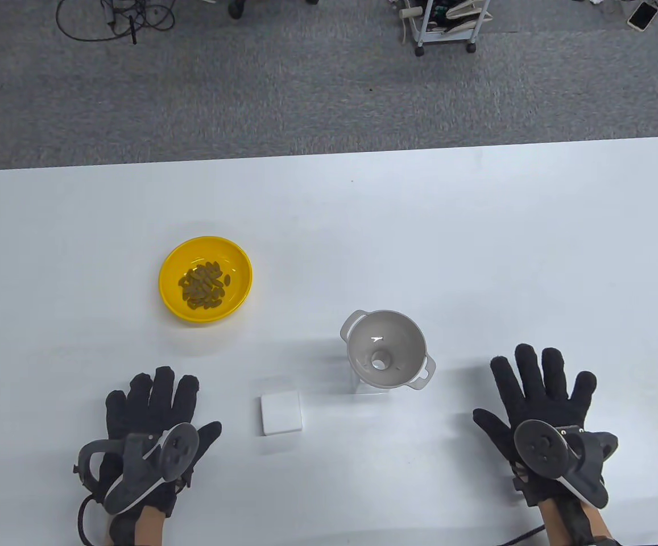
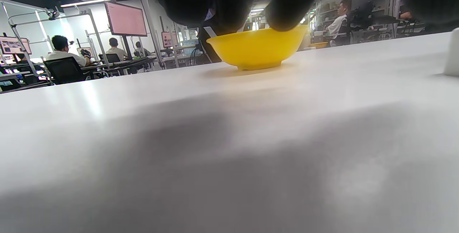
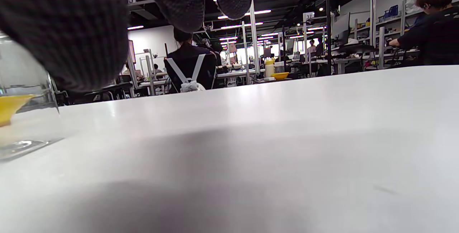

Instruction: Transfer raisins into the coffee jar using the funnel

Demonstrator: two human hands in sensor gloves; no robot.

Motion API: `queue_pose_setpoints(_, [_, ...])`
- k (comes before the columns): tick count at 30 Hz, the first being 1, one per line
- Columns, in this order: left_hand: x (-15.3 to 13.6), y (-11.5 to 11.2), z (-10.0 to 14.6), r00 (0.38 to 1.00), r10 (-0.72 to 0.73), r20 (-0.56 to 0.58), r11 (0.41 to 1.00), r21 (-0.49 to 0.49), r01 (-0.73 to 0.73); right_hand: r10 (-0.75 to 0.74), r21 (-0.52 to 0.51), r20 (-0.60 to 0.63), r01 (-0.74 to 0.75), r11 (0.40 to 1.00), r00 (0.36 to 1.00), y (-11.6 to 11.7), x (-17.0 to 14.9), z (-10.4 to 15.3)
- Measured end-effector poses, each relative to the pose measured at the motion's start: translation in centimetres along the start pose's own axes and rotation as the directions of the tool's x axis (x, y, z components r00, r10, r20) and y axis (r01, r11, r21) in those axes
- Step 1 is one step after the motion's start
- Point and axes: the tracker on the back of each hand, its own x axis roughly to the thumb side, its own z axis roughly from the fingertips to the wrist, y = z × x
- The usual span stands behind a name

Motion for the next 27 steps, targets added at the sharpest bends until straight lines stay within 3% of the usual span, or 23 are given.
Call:
queue_pose_setpoints(18, [0.8,0.0,-0.2,1.0,0.005,0.024,1.0,0.002,-0.005,-0.032,0.062,-0.016,0.033,0.998,0.999,0.4,-0.5,-0.6])
queue_pose_setpoints(23, [0.9,1.1,-0.5,0.991,0.13,0.024,0.991,0.021,-0.131,-0.06,0.062,-0.018,0.061,0.996,0.998,0.2,-0.7,-0.6])
queue_pose_setpoints(27, [-0.1,3.1,-1.6,0.935,0.354,-0.033,0.935,0.026,-0.353,-0.078,0.069,-0.021,0.079,0.995,0.997,0.2,-1.0,-0.7])
